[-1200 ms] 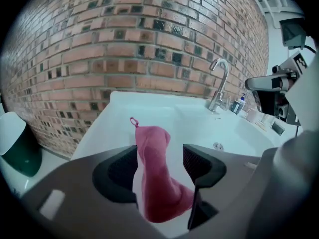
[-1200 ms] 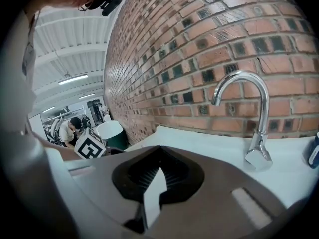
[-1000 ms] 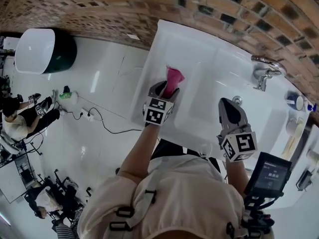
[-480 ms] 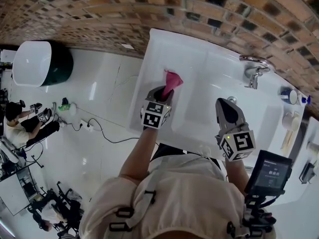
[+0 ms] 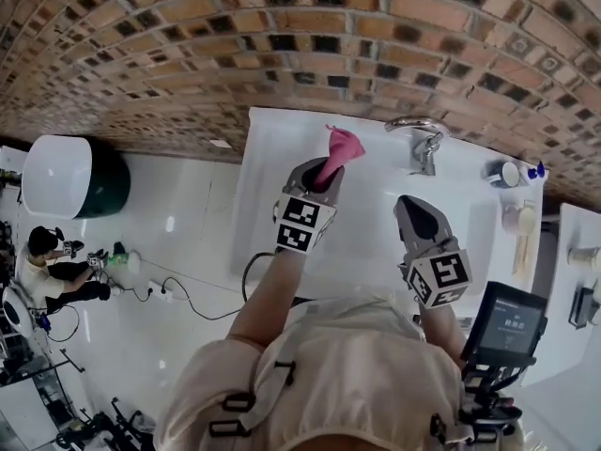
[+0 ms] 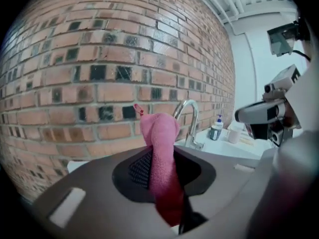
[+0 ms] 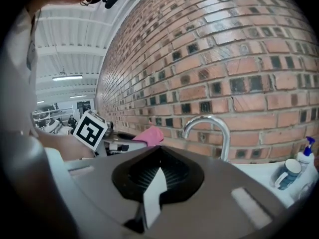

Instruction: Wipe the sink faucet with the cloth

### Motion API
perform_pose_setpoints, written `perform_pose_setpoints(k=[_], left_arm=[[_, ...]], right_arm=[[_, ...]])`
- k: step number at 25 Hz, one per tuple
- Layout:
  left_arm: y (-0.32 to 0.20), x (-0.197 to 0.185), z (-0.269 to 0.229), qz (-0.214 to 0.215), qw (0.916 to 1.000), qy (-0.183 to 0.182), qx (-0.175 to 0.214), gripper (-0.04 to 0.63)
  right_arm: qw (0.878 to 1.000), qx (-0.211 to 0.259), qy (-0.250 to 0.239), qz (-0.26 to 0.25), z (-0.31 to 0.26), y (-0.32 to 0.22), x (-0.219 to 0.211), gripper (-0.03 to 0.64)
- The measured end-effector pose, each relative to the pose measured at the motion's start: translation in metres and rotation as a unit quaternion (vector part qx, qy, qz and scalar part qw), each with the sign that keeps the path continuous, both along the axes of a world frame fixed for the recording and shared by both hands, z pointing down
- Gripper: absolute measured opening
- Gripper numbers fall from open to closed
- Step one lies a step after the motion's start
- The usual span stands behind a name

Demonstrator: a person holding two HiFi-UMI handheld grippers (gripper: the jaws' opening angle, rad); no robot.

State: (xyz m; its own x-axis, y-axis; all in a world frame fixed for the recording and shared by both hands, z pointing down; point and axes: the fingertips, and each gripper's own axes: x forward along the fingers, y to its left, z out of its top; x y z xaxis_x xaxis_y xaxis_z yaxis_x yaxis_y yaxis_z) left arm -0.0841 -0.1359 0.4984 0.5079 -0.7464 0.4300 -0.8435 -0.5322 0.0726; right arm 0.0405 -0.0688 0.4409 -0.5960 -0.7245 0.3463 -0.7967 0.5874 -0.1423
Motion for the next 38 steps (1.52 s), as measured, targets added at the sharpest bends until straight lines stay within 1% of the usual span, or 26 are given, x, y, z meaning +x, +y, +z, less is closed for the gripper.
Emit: perform_pose_setpoints(k=[3, 7, 10, 13, 16, 18, 22, 25, 28, 30, 32, 34, 36, 38], left_arm=[[-0.023, 0.026, -0.029, -0.002, 0.9993, 0.025, 0.028, 0.084], [-0.046, 0.050, -0.041, -0.014, 0.9986, 0.035, 0.038, 0.084], [-0.059, 0.057, -0.034, -0.032, 0.9985, 0.033, 0.029, 0.084], [-0.072, 0.063, -0.022, -0.048, 0.9977, 0.047, 0.008, 0.086], [-0.078, 0.073, -0.018, -0.050, 0.9972, 0.056, -0.002, 0.086], [-0.080, 0.082, -0.026, -0.046, 0.9971, 0.061, 0.007, 0.086], [-0.079, 0.097, -0.052, -0.039, 0.9964, 0.063, 0.041, 0.086], [-0.077, 0.114, -0.075, -0.022, 0.9948, 0.073, 0.067, 0.086], [-0.075, 0.140, -0.091, 0.009, 0.9933, 0.077, 0.086, 0.086], [-0.075, 0.164, -0.092, 0.031, 0.9930, 0.068, 0.092, 0.086], [-0.079, 0.186, -0.087, 0.047, 0.9928, 0.047, 0.100, 0.086], [-0.078, 0.201, -0.084, 0.060, 0.9919, 0.031, 0.108, 0.086], [-0.074, 0.211, -0.079, 0.074, 0.9911, 0.028, 0.107, 0.086], [-0.071, 0.221, -0.070, 0.087, 0.9910, 0.030, 0.097, 0.086]], right_arm=[[1.000, 0.018, -0.001, 0.014, -0.014, -0.003, 0.019, -0.006], [0.999, 0.032, 0.000, 0.028, -0.026, -0.006, 0.041, -0.006], [0.999, 0.033, 0.003, 0.036, -0.029, -0.007, 0.059, -0.006], [0.998, 0.030, 0.006, 0.046, -0.029, -0.011, 0.076, -0.006], [0.998, 0.025, 0.007, 0.050, -0.027, -0.013, 0.089, -0.006], [0.998, 0.023, 0.007, 0.052, -0.025, -0.015, 0.095, -0.006], [0.999, 0.021, 0.002, 0.049, -0.021, -0.018, 0.101, -0.006], [0.999, 0.022, -0.002, 0.043, -0.020, -0.018, 0.101, -0.006], [0.999, 0.021, -0.006, 0.044, -0.019, -0.017, 0.104, -0.006], [0.999, 0.015, -0.008, 0.048, -0.016, -0.019, 0.114, -0.006], [0.998, 0.009, -0.011, 0.055, -0.012, -0.022, 0.131, -0.006], [0.998, 0.007, -0.012, 0.065, -0.008, -0.022, 0.143, -0.006], [0.997, 0.006, -0.011, 0.075, -0.005, -0.019, 0.150, -0.006], [0.996, 0.004, -0.010, 0.084, -0.002, -0.018, 0.155, -0.006]])
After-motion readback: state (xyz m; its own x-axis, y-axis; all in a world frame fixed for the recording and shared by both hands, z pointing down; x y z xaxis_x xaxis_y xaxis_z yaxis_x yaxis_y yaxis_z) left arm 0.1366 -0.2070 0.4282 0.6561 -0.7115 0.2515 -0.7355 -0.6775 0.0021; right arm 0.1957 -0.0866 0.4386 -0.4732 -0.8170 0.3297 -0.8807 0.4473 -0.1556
